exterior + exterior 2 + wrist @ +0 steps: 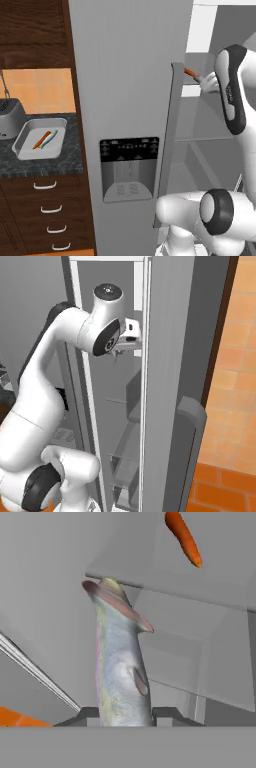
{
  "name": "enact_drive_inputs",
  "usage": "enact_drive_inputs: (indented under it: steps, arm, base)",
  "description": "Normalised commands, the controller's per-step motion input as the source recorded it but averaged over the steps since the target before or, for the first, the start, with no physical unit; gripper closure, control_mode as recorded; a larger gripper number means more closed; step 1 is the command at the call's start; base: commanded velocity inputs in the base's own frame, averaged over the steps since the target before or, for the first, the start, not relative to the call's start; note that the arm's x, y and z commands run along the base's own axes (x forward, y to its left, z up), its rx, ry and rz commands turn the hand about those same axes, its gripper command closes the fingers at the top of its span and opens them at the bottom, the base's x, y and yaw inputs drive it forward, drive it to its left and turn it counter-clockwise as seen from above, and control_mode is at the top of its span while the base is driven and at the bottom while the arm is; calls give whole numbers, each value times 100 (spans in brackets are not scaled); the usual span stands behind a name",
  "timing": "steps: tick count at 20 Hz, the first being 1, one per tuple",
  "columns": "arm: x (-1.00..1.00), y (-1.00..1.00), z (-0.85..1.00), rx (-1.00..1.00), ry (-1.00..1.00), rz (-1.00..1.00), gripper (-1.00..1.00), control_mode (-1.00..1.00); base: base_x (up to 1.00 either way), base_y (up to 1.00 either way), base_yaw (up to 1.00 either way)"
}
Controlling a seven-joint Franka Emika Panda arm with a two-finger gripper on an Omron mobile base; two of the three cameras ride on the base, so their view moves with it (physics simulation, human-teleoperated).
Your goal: Place one carrot and one fish in each tupperware on the nearby counter, to pack two identical lunches.
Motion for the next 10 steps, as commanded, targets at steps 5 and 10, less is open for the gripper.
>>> enact_drive_inputs:
  steps: [5,10]
  arm:
    - [-100,30,0,0,3,-25,100,-100]
    - [-100,2,0,1,8,-14,100,-100]
  base:
    - [0,0,0]
    - [0,0,0]
